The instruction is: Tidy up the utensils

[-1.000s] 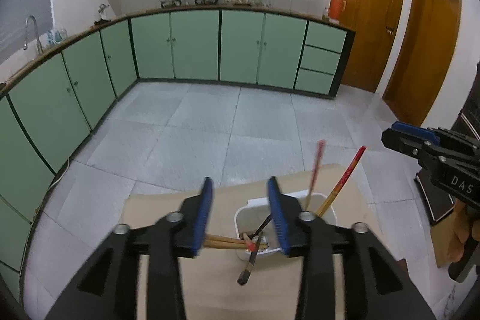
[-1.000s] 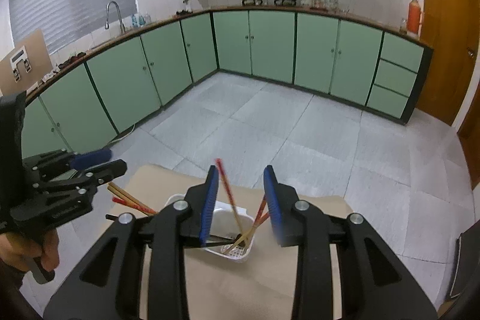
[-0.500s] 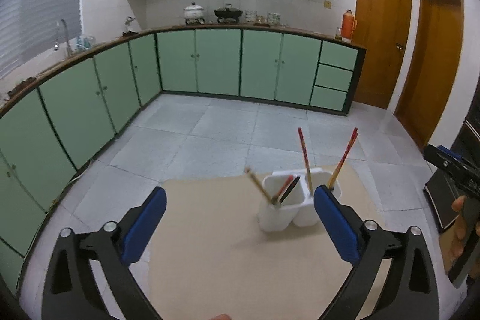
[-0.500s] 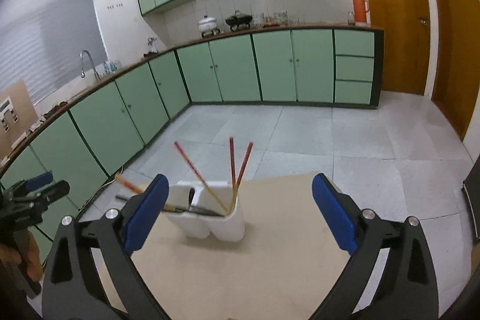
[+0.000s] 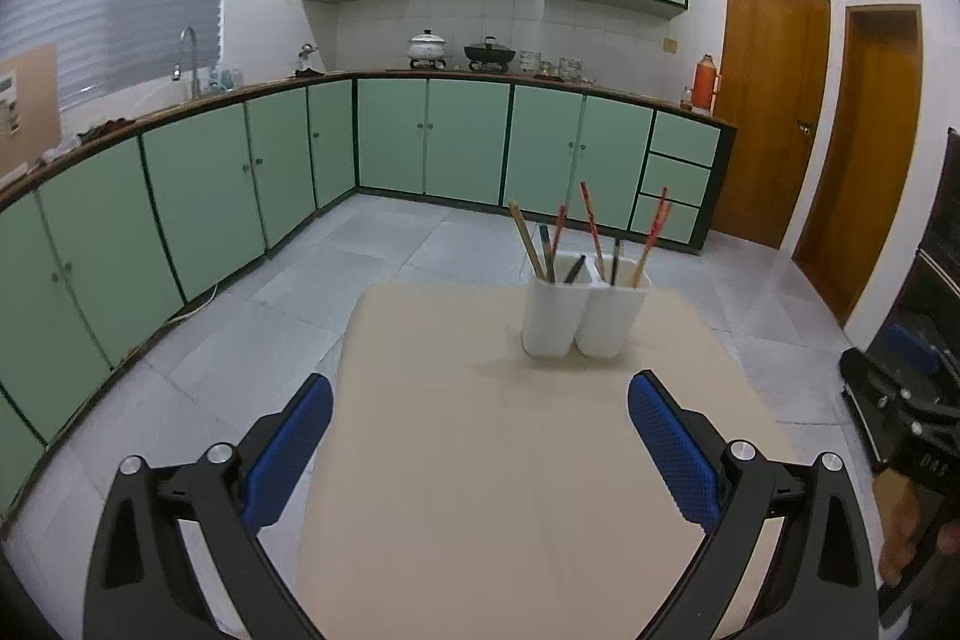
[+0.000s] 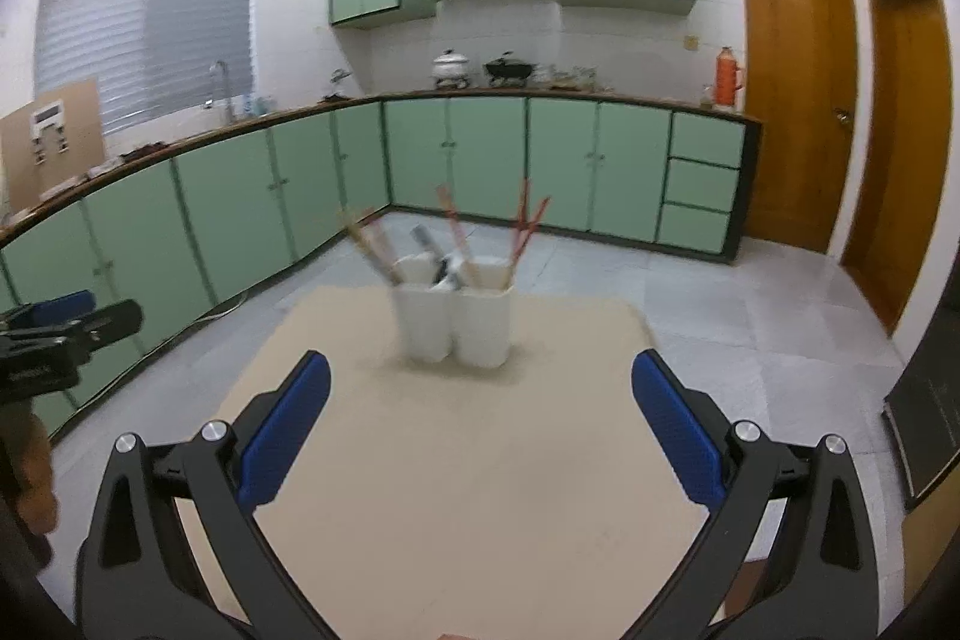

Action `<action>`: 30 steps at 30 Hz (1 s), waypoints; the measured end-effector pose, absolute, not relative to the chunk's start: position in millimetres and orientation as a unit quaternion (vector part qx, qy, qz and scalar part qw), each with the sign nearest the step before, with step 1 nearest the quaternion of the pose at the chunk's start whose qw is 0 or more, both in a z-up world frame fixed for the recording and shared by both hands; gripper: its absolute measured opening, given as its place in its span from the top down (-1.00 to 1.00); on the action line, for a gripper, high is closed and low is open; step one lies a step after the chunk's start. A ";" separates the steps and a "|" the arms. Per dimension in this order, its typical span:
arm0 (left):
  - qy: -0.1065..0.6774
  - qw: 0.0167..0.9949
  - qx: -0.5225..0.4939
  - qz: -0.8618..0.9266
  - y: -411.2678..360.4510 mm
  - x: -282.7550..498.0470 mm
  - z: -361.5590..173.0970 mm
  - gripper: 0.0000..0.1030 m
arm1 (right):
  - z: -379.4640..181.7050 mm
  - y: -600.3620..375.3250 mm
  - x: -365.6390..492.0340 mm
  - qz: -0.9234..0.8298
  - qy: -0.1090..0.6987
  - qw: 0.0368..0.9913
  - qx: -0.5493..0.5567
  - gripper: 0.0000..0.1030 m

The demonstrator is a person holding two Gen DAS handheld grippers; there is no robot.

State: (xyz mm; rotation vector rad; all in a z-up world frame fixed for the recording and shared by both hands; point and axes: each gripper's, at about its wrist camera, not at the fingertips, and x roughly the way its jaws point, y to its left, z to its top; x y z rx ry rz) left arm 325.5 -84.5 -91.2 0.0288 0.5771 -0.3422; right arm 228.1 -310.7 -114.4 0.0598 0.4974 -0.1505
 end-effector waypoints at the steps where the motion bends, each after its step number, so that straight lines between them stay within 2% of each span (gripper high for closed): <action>1: 0.280 0.945 0.020 -0.165 -82.1 309.0 -92.4 -0.88 | -116.2 -303.4 216.5 -0.065 0.248 0.966 0.029 -0.89; 15: 0.256 0.958 0.003 -0.127 -39.4 159.7 -70.0 -0.88 | -97.5 -246.4 78.0 -0.065 0.206 0.975 0.046 -0.89; 20: 0.222 0.969 0.021 -0.102 -23.8 109.2 -58.1 -0.88 | -82.8 -232.2 36.3 -0.058 0.196 0.978 0.045 -0.89; 30: 0.208 0.974 -0.009 -0.092 15.1 53.3 -44.7 -0.88 | -51.9 -204.6 -16.8 -0.047 0.170 0.984 0.021 -0.89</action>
